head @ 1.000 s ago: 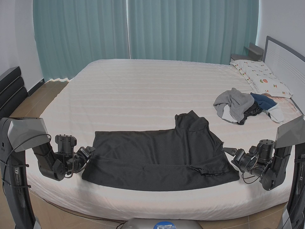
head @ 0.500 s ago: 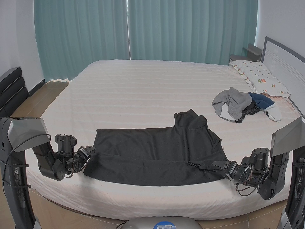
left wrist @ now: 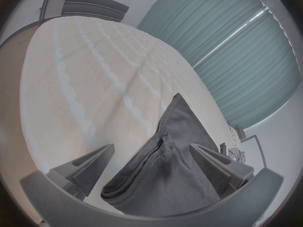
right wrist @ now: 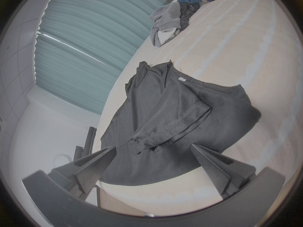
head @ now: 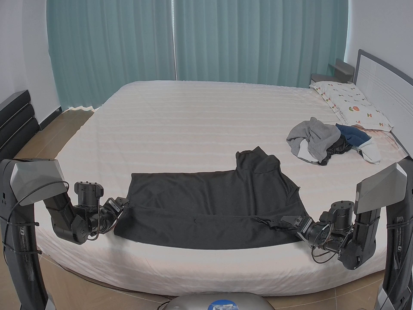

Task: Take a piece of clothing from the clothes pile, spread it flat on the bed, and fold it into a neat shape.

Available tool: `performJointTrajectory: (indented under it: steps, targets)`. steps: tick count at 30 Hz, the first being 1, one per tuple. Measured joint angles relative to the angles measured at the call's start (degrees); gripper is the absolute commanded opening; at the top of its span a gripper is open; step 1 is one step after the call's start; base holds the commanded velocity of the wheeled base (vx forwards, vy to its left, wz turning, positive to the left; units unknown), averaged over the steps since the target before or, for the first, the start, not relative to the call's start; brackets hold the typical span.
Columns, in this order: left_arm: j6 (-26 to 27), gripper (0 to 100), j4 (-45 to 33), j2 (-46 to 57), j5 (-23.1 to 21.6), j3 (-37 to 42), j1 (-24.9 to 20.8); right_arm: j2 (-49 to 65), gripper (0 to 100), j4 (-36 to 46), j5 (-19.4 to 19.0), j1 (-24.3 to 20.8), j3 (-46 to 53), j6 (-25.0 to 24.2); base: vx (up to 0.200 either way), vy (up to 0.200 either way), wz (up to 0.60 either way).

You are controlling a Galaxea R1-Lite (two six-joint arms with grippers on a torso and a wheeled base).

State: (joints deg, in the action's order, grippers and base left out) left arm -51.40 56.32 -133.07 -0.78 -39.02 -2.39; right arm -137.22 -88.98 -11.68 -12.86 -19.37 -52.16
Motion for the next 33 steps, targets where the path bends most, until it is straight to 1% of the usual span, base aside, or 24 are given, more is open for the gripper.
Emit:
performJointTrajectory:
  steps: [3, 8, 19, 24, 33]
  targets:
    - [0.0, 100, 0.0, 0.0, 0.0, 0.0, 0.0, -0.2, 100, 0.0, 0.7, 0.0, -0.7, -0.3, 0.0, 0.0, 0.0]
    - [0.1, 100, 0.0, 0.0, 0.0, 0.0, 0.0, 0.8, 100, 0.0, 1.0, 0.4, -1.3, -2.1, 0.0, 0.0, 0.0]
    - [0.1, 100, 0.0, -0.1, 0.0, -0.1, 0.0, 2.2, 100, 0.0, 1.1, -0.1, -1.7, -2.3, 0.0, 0.0, 0.0]
    - [0.1, 100, 0.0, -0.1, 0.0, -0.2, 0.0, 0.2, 100, 0.0, 4.0, -0.4, -2.5, -2.2, 0.0, 0.0, 0.0]
    - [0.1, 100, 0.0, -0.1, 0.0, -0.2, 0.0, -1.5, 100, 0.0, 5.9, -1.4, -2.5, -2.2, 0.0, 0.0, 0.0]
